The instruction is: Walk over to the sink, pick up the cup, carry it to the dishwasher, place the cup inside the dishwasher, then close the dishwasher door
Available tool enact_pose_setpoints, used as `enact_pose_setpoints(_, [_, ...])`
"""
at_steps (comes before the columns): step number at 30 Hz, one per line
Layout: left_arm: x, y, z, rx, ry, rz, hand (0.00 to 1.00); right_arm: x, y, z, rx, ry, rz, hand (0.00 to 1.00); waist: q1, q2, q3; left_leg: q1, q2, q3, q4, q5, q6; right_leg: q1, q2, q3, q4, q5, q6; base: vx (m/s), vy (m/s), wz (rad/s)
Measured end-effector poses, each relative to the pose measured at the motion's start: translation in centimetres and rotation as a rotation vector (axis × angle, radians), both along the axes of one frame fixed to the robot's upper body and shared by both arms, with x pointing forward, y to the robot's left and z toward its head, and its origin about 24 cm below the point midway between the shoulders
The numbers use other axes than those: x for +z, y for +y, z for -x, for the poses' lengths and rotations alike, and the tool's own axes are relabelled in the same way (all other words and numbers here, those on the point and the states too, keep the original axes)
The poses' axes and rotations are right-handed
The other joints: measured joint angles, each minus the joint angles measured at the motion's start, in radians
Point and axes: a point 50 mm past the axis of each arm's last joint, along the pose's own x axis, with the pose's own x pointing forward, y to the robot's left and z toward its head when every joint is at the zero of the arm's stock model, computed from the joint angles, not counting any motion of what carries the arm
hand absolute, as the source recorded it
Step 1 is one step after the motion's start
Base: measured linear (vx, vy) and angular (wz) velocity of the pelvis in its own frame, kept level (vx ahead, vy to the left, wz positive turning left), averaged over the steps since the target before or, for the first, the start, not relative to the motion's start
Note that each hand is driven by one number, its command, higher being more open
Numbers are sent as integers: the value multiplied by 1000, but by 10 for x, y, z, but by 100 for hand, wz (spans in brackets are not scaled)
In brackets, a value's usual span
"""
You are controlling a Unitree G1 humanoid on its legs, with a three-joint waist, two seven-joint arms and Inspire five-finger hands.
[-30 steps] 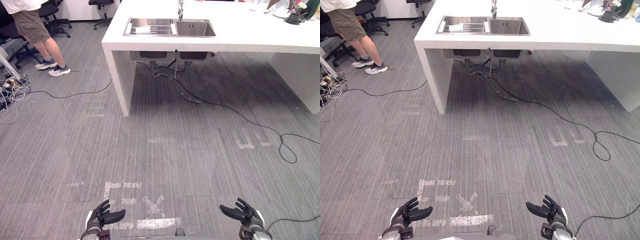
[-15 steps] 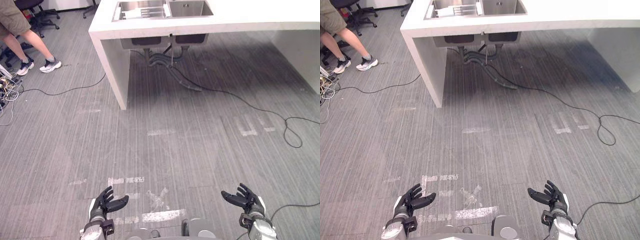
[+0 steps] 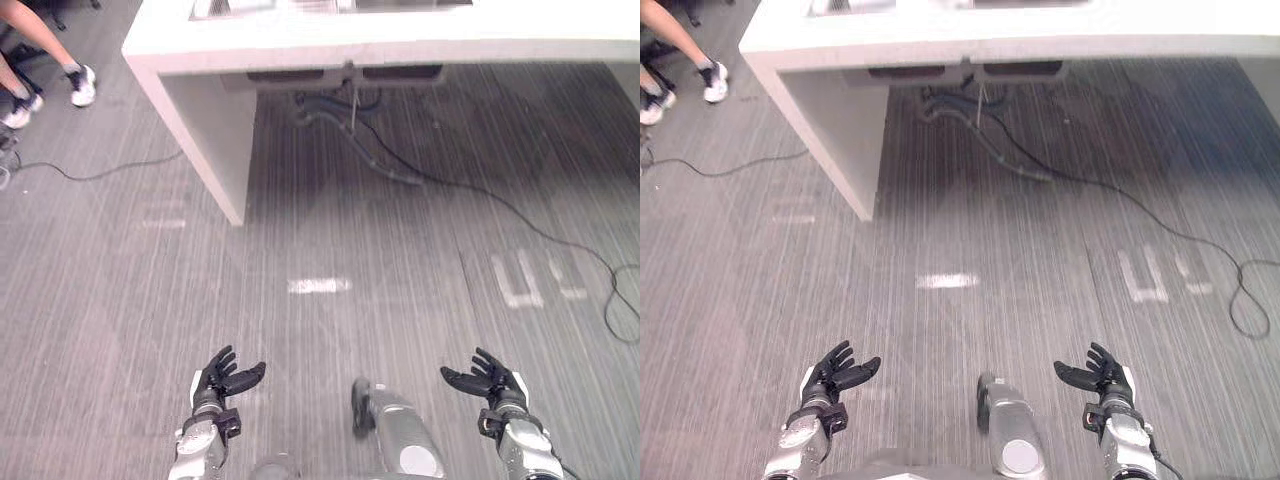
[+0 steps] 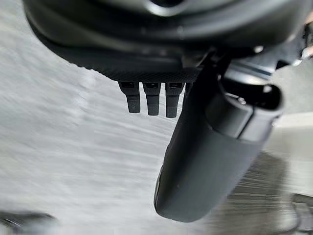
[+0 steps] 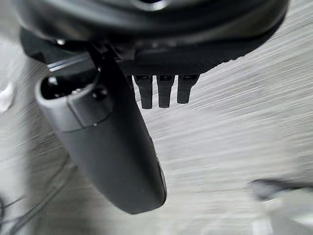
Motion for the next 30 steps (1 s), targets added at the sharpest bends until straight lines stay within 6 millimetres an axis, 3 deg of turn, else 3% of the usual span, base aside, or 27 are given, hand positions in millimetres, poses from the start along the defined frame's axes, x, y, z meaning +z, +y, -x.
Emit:
enact_pose_setpoints(3, [20,-9,-14,-13,-116,13,90,7,4,-5,-15,-66,-12,90,21,-14,5,-173,4,57,-48,-18,23,112,4,6,-118,-14,5,447,-119,2])
enact_pose_setpoints(6, [54,-18,-31,-41,-284,3,90,3,8,-2,-26,-51,-29,90,47,-20,9,-247,-108,84,-504,-26,31,224,-7,5,-201,-39,25,455,-3,5])
enact_pose_setpoints(7, [71,-21,-38,-31,-366,0,90,0,7,2,-33,-30,-29,90,58,-16,6,-244,-166,67,-745,16,9,255,-9,13,-222,-58,42,511,66,-17])
enact_pose_setpoints(8, [91,-24,-45,-16,-454,-2,90,-5,5,8,-43,-1,-29,90,68,-7,1,-233,-213,41,-945,70,8,284,-3,23,-236,-83,72,538,93,-21])
enact_pose_setpoints(9, [101,-24,-47,-10,-499,-7,90,-8,5,12,-51,16,-31,90,72,-6,0,-234,-229,26,-977,126,31,298,-3,33,-236,-101,83,565,138,-36])
enact_pose_setpoints(10, [119,-23,-50,2,-577,-33,90,-13,8,19,-60,48,-43,90,79,-28,-13,-231,-258,12,-938,206,94,318,-29,56,-217,-141,116,757,177,-27])
enact_pose_setpoints(11, [138,-23,-53,14,-656,-41,90,-16,9,24,-77,57,-51,90,72,-50,-27,-245,-281,21,-865,172,131,307,-70,81,-147,-178,147,778,188,-19])
enact_pose_setpoints(12, [147,-25,-54,11,-696,-39,90,-15,8,25,-83,57,-48,90,69,-50,-28,-248,-285,25,-823,142,138,294,-87,101,-91,-181,152,811,218,-18])
enact_pose_setpoints(13, [165,-28,-54,-2,-772,-66,90,-18,7,32,-99,78,-51,90,74,-53,-31,-233,-286,44,-759,72,142,240,-102,152,82,-178,164,672,223,-21])
enact_pose_setpoints(14, [183,-28,-54,-8,-849,-105,90,-20,7,36,-97,90,-51,90,63,-59,-34,-193,-302,45,-730,5,151,160,-123,184,327,-121,254,660,212,-15])
enact_pose_setpoints(15, [191,-29,-56,-12,-885,-120,90,-20,8,37,-94,93,-52,90,55,-64,-37,-165,-313,39,-730,-19,154,115,-134,199,449,-75,292,643,160,16])
enact_pose_setpoints(16, [205,-28,-58,-11,-942,-167,90,-22,11,40,-86,103,-60,90,42,-68,-39,-99,-327,29,-735,-59,157,35,-148,222,653,-61,281,623,101,15])
enact_pose_setpoints(17, [215,-26,-57,7,-985,-204,90,-24,17,40,-68,105,-75,90,31,-65,-41,-16,-324,24,-765,-84,155,-35,-152,209,757,-85,237,612,76,8])
enact_pose_setpoints(18, [220,-25,-56,17,-1007,-219,90,-24,20,39,-50,104,-82,90,22,-62,-42,26,-320,20,-790,-95,152,-65,-152,198,768,-98,216,587,33,-4])
enact_pose_setpoints(20, [235,-23,-52,20,-1098,-292,90,-25,31,34,13,91,-102,90,18,-53,-47,156,-295,14,-869,-122,131,-179,-153,134,704,-138,149,609,-41,-5])
enact_pose_setpoints(22, [245,-22,-52,0,-1151,-336,90,-22,33,30,35,72,-109,90,14,-48,-45,238,-277,8,-915,-136,111,-266,-145,105,557,-141,142,556,-114,12])
enact_pose_setpoints(23, [248,-19,-54,-9,-1163,-358,90,-21,32,29,39,61,-107,90,0,-40,-49,277,-258,-7,-937,-152,87,-314,-124,110,401,-128,151,579,-177,50])
enact_pose_setpoints(24, [248,-16,-57,-16,-1157,-384,90,-20,31,29,43,60,-105,90,-14,-39,-54,308,-243,-15,-938,-179,50,-331,-100,134,232,-60,154,588,-192,58])
enact_pose_setpoints(25, [247,-14,-59,-25,-1144,-411,90,-21,28,35,42,74,-101,90,-16,-40,-57,326,-239,-17,-935,-198,33,-330,-91,147,186,40,145,610,-213,55])
enact_pose_setpoints(26, [239,-11,-63,-35,-1103,-439,90,-22,22,42,40,96,-85,90,-22,-24,-66,351,-218,-28,-918,-215,7,-319,-71,148,209,98,116,622,-205,18])
enact_pose_setpoints(27, [231,-4,-69,-54,-1032,-479,90,-19,13,42,49,102,-57,90,-11,7,-80,345,-179,-41,-866,-194,-8,-310,-56,132,251,45,85,630,-222,12])
enact_pose_setpoints(28, [230,-2,-73,-72,-1018,-496,90,-18,11,41,51,99,-51,90,-13,7,-80,336,-177,-41,-833,-174,-19,-301,-58,127,260,24,75,607,-239,7])
enact_pose_setpoints(30, [230,-6,-83,-146,-988,-517,90,-14,4,43,60,98,-32,90,-20,13,-77,268,-149,-60,-631,-72,-32,-221,-52,97,226,-7,53,552,-253,34])
